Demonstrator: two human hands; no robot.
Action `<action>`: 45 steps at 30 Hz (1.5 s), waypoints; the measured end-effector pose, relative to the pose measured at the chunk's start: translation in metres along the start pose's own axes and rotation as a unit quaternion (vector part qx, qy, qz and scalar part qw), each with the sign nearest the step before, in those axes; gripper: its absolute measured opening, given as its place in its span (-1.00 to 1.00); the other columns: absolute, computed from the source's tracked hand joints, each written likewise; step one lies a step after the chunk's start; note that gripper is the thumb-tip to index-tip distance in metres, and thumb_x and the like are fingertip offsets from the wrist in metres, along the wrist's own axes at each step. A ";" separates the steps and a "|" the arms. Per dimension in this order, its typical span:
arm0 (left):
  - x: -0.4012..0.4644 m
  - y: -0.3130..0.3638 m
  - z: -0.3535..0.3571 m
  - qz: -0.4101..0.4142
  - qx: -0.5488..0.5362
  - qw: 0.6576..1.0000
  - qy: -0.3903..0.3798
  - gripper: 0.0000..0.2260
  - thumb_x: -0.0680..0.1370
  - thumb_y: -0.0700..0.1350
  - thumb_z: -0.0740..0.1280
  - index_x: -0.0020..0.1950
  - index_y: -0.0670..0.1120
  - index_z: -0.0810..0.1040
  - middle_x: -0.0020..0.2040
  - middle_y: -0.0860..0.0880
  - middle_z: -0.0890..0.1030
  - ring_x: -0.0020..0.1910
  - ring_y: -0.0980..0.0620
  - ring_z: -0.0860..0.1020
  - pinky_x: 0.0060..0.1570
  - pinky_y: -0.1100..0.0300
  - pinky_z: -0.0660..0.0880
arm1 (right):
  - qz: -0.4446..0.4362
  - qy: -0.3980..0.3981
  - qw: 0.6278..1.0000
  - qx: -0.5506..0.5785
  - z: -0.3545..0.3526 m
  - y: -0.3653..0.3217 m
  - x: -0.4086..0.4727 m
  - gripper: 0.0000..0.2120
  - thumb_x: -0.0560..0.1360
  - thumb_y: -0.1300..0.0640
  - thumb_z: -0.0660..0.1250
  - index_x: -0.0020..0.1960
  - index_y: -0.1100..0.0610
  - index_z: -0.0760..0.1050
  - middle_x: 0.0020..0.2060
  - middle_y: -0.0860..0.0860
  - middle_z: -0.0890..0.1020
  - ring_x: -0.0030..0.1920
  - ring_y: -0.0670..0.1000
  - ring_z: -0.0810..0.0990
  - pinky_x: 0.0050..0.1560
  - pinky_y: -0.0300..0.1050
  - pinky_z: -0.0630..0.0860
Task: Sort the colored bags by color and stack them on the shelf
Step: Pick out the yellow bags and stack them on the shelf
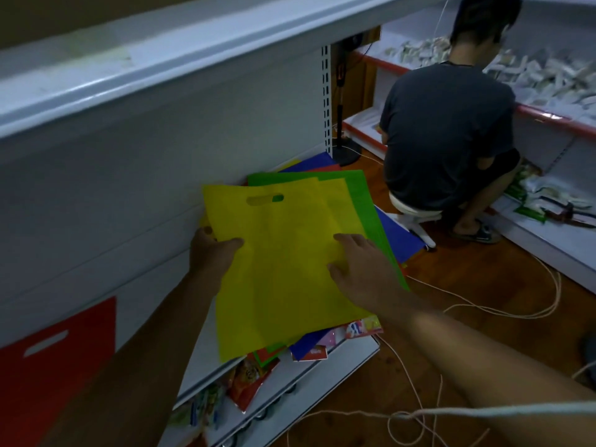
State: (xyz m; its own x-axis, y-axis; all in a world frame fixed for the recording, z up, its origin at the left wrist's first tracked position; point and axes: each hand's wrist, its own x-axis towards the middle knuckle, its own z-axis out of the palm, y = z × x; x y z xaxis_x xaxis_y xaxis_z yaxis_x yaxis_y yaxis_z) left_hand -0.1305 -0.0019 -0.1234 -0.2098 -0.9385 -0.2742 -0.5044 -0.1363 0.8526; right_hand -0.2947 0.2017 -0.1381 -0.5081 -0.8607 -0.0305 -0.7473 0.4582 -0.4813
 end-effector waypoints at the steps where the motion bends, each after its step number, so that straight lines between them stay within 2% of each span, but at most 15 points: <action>1: -0.001 0.001 -0.002 -0.018 -0.015 0.999 -0.022 -0.45 0.39 -0.12 0.53 0.34 -0.16 0.47 0.23 -0.19 0.55 0.11 -0.27 0.56 0.10 -0.24 0.50 | -0.003 -0.001 1.000 0.005 0.000 0.000 0.000 -0.43 0.58 -0.01 0.27 0.51 0.11 0.19 0.41 0.10 0.35 0.38 0.13 0.33 0.29 0.02 0.36; 5: -0.009 0.001 -0.005 -0.027 -0.008 0.997 -0.076 -0.54 0.48 -0.19 0.44 0.37 -0.18 0.45 0.26 -0.22 0.54 0.14 -0.25 0.55 0.16 -0.20 0.49 | 0.010 -0.005 0.999 0.033 0.000 0.004 -0.001 -0.42 0.56 0.03 0.30 0.51 0.10 0.19 0.46 0.10 0.27 0.42 0.12 0.27 0.34 0.01 0.33; 8: -0.012 0.002 -0.007 -0.020 -0.007 0.997 -0.075 -0.58 0.51 -0.18 0.41 0.35 -0.17 0.46 0.26 -0.21 0.54 0.14 -0.24 0.55 0.17 -0.19 0.48 | 0.048 0.008 0.999 -0.015 0.000 0.007 -0.001 -0.38 0.56 -0.06 0.26 0.52 0.10 0.14 0.49 0.14 0.21 0.49 0.17 0.14 0.44 0.06 0.17; 13: -0.007 -0.002 -0.007 -0.005 0.002 0.996 -0.091 -0.51 0.47 -0.13 0.46 0.38 -0.14 0.45 0.26 -0.19 0.55 0.13 -0.25 0.56 0.15 -0.23 0.49 | 0.051 0.005 0.998 0.026 0.001 0.003 0.000 -0.36 0.56 -0.09 0.26 0.53 0.12 0.15 0.47 0.08 0.30 0.47 0.13 0.20 0.44 0.03 0.19; 19: -0.012 -0.004 -0.004 0.049 0.071 0.996 -0.023 -0.66 0.44 -0.15 0.47 0.20 -0.14 0.56 0.12 -0.18 0.61 0.04 -0.23 0.58 0.08 -0.20 0.53 | 0.033 0.013 0.996 0.082 0.000 0.004 -0.002 -0.40 0.56 -0.01 0.30 0.52 0.11 0.18 0.44 0.07 0.33 0.43 0.09 0.28 0.34 0.01 0.33; 22: -0.015 -0.003 -0.004 0.082 0.104 0.991 -0.004 -0.68 0.45 -0.16 0.46 0.18 -0.13 0.56 0.09 -0.18 0.61 0.03 -0.22 0.58 0.06 -0.16 0.53 | 0.021 0.014 0.993 0.115 -0.002 0.005 -0.002 -0.42 0.56 0.05 0.32 0.51 0.08 0.19 0.44 0.05 0.31 0.37 0.07 0.34 0.24 -0.06 0.39; 25: -0.013 -0.005 -0.005 0.089 0.102 0.991 0.009 -0.55 0.42 -0.18 0.49 0.27 -0.13 0.48 0.18 -0.19 0.57 0.09 -0.22 0.56 0.08 -0.12 0.52 | 0.006 0.011 0.985 0.169 -0.003 0.003 0.000 -0.44 0.55 0.12 0.34 0.49 0.07 0.24 0.42 0.03 0.33 0.11 -0.02 0.44 0.07 -0.17 0.44; 28: -0.009 -0.006 -0.011 0.036 0.042 0.998 0.018 -0.46 0.39 -0.21 0.52 0.33 -0.18 0.44 0.23 -0.21 0.55 0.10 -0.23 0.55 0.10 -0.17 0.51 | 0.003 0.011 0.983 0.185 0.000 0.004 0.004 -0.43 0.53 0.17 0.37 0.48 0.08 0.25 0.42 0.03 0.31 -0.01 -0.08 0.40 -0.05 -0.24 0.44; 30: -0.009 -0.005 -0.016 0.009 -0.015 1.000 -0.018 -0.56 0.41 -0.26 0.49 0.27 -0.20 0.52 0.17 -0.23 0.59 0.02 -0.21 0.59 0.06 -0.16 0.53 | 0.012 0.008 0.983 0.185 0.004 0.005 0.006 -0.40 0.51 0.17 0.39 0.48 0.09 0.24 0.43 0.05 0.28 0.05 -0.06 0.41 -0.02 -0.23 0.42; 32: -0.011 -0.003 -0.020 0.000 -0.058 0.996 -0.062 -0.67 0.43 -0.31 0.46 0.18 -0.18 0.57 0.12 -0.24 0.61 -0.05 -0.18 0.60 0.02 -0.14 0.53 | 0.024 0.013 0.981 0.190 0.008 0.007 0.008 -0.34 0.48 0.15 0.42 0.49 0.10 0.22 0.43 0.08 0.27 0.27 0.04 0.38 0.15 -0.14 0.42; 34: -0.014 0.000 -0.024 -0.010 -0.109 0.988 -0.107 -0.71 0.47 -0.32 0.41 0.16 -0.12 0.57 0.10 -0.21 0.62 -0.05 -0.17 0.61 0.01 -0.14 0.53 | 0.035 0.022 0.980 0.194 0.009 0.007 0.008 -0.26 0.46 0.08 0.44 0.53 0.10 0.15 0.47 0.07 0.25 0.44 0.13 0.23 0.36 0.04 0.34; 37: -0.016 0.002 -0.033 -0.022 -0.191 0.972 -0.138 -0.67 0.49 -0.32 0.36 0.23 -0.10 0.55 0.10 -0.16 0.64 0.04 -0.20 0.61 0.06 -0.20 0.51 | 0.044 0.019 0.977 0.208 0.006 0.001 0.008 -0.15 0.48 0.00 0.43 0.58 0.06 -0.02 0.52 0.02 0.20 0.52 0.11 0.11 0.47 0.10 0.18; 41: -0.017 -0.002 -0.054 -0.019 -0.251 0.962 -0.101 -0.62 0.48 -0.31 0.36 0.29 -0.13 0.54 0.16 -0.18 0.62 0.09 -0.25 0.59 0.12 -0.27 0.48 | 0.015 0.051 0.964 0.259 0.005 -0.018 0.010 -0.20 0.52 0.14 0.39 0.58 0.00 -0.03 0.49 0.02 0.29 0.44 0.08 0.32 0.36 -0.01 0.33; 43: -0.019 -0.003 -0.072 -0.018 -0.254 0.965 -0.064 -0.64 0.49 -0.29 0.35 0.28 -0.13 0.55 0.14 -0.17 0.62 0.10 -0.25 0.58 0.13 -0.27 0.48 | -0.014 0.069 0.967 0.243 0.007 -0.034 0.008 -0.25 0.53 0.21 0.35 0.57 -0.05 0.03 0.45 0.02 0.35 0.31 0.10 0.46 0.23 0.00 0.47; 45: -0.020 -0.008 -0.094 -0.007 -0.241 0.970 -0.022 -0.65 0.49 -0.27 0.37 0.28 -0.13 0.55 0.15 -0.16 0.62 0.11 -0.24 0.58 0.15 -0.28 0.47 | -0.043 0.066 0.970 0.230 0.010 -0.057 0.002 -0.37 0.57 0.24 0.29 0.54 -0.07 0.14 0.44 0.04 0.37 0.26 0.15 0.49 0.20 0.04 0.49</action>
State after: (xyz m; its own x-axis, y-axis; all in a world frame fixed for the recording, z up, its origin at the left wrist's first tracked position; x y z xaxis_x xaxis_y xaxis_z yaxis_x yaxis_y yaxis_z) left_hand -0.0433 -0.0117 -0.0825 -0.2466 -0.9226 -0.2965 -0.0599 -0.2909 0.9549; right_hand -0.2490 0.1714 -0.1197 -0.5254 -0.8416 0.1255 -0.5355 0.2125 -0.8174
